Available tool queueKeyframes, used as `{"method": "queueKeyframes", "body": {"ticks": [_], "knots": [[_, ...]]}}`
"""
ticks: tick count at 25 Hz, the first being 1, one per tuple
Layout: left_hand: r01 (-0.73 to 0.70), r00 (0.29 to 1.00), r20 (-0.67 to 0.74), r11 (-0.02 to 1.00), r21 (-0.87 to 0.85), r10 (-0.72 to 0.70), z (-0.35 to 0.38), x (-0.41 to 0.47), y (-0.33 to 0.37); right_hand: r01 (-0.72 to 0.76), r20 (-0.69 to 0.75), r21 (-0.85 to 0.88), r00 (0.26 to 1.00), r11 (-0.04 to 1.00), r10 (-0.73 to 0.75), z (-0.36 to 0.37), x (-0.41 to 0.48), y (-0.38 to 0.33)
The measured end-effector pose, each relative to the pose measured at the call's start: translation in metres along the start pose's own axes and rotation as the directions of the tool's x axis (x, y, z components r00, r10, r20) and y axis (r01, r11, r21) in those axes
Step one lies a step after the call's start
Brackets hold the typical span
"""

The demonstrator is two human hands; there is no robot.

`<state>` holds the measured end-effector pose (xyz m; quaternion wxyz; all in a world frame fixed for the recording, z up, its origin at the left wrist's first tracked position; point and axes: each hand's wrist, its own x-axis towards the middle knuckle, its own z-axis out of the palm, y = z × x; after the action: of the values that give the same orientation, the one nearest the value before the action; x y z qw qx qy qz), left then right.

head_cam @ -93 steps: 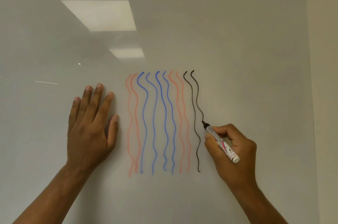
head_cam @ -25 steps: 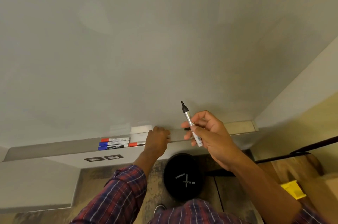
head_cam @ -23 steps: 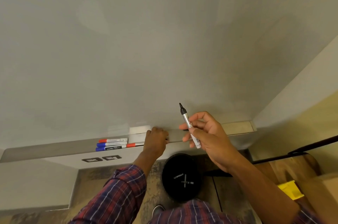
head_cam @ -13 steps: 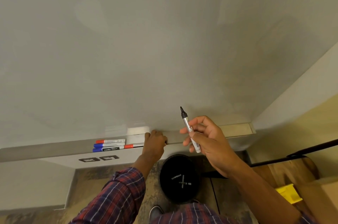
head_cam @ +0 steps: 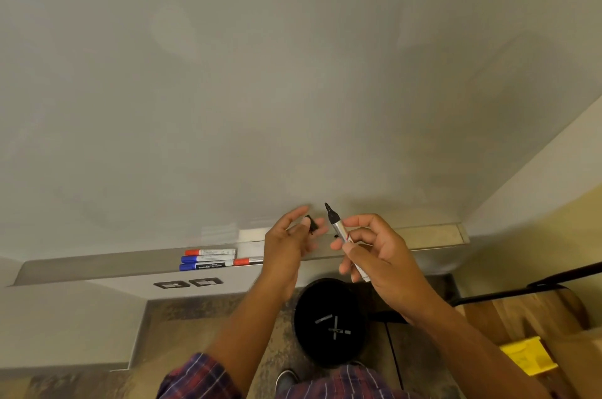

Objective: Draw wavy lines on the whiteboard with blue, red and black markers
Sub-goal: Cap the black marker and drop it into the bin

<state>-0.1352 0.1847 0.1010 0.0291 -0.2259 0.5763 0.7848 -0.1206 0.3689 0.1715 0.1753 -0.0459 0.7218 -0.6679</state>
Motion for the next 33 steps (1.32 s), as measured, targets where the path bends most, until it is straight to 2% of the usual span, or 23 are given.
{"method": "queueKeyframes", "body": {"ticks": [3,7,12,20,26,33], "knots": [[0.084,0.996,0.02,0.939,-0.333,-0.082,0.005,-0.028,0.018,0.029,0.001,-0.045,1.0,0.999,-0.029,0.008,-0.004,0.003],[0.089,0.996,0.017,0.871,-0.483,-0.092,0.008,-0.052,0.034,0.065,-0.028,-0.153,0.997,0.986,-0.07,0.021,-0.011,0.006],[0.07,0.996,-0.011,0.863,-0.5,-0.087,0.003,-0.064,0.041,0.092,-0.043,-0.207,0.994,0.974,-0.103,0.032,-0.017,0.005],[0.009,0.999,-0.046,0.925,-0.38,-0.029,-0.009,-0.072,0.033,0.113,-0.033,-0.343,0.991,0.933,-0.132,0.043,-0.021,0.007],[-0.071,0.989,-0.147,0.945,-0.318,0.024,-0.004,-0.082,0.021,0.13,-0.094,-0.321,0.981,0.938,-0.168,0.053,-0.022,0.008],[-0.031,0.985,-0.167,0.904,-0.426,-0.044,0.004,-0.095,0.011,0.111,-0.208,-0.307,0.961,0.945,-0.18,0.063,-0.025,0.012]]}}
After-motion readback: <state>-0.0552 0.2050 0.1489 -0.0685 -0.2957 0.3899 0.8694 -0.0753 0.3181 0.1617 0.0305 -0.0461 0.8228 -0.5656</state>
